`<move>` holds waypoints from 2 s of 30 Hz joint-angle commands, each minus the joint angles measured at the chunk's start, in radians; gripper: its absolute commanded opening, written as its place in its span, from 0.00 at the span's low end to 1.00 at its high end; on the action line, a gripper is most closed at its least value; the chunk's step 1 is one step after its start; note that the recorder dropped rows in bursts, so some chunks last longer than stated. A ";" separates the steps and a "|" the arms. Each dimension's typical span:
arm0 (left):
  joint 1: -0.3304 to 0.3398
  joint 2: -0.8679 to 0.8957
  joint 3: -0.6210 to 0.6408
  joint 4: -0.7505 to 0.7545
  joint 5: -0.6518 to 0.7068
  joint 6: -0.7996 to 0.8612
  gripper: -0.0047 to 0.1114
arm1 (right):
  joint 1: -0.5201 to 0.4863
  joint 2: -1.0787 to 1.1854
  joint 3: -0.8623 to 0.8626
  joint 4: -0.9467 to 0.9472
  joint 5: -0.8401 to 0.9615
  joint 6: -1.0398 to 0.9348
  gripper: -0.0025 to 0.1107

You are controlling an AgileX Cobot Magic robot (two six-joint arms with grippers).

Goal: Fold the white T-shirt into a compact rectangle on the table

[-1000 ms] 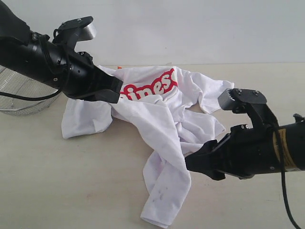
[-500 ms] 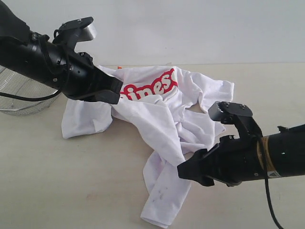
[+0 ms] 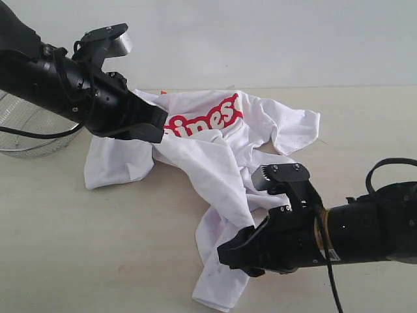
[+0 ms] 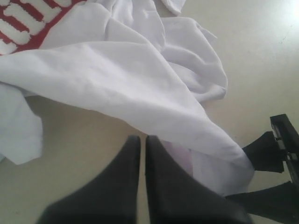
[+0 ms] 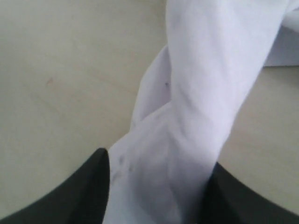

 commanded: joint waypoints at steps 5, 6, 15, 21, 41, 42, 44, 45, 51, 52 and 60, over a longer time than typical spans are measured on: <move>-0.004 -0.012 0.006 -0.010 0.034 0.000 0.08 | 0.017 -0.014 0.003 0.046 -0.090 -0.036 0.02; -0.004 -0.016 0.006 -0.007 0.040 0.000 0.08 | 0.023 -0.022 0.000 0.046 -0.129 -0.015 0.02; -0.004 -0.114 0.006 0.043 0.065 0.000 0.08 | 0.269 -0.039 -0.165 -0.007 -0.015 0.101 0.02; -0.004 -0.132 0.006 0.060 0.095 0.000 0.08 | 0.366 0.009 -0.242 -0.004 0.045 0.101 0.02; -0.004 -0.132 0.006 0.095 0.126 -0.004 0.08 | 0.351 -0.137 -0.258 -0.018 0.289 0.125 0.09; -0.004 -0.132 0.006 0.095 0.124 -0.004 0.08 | 0.351 -0.146 -0.266 -0.018 0.267 0.128 0.05; -0.004 -0.132 0.006 0.095 0.124 -0.004 0.08 | 0.351 -0.145 -0.266 -0.018 0.117 0.153 0.05; -0.004 -0.132 0.006 0.095 0.124 -0.004 0.08 | 0.351 -0.127 -0.266 -0.015 0.045 0.172 0.08; -0.004 -0.132 0.006 0.095 0.132 -0.004 0.08 | 0.353 0.004 -0.266 -0.071 -0.099 0.247 0.53; -0.004 -0.132 0.006 0.095 0.134 -0.004 0.08 | 0.353 0.018 -0.266 -0.069 -0.114 0.249 0.57; -0.004 -0.132 0.006 0.095 0.156 -0.004 0.08 | 0.227 -0.098 -0.266 -0.137 0.044 0.330 0.10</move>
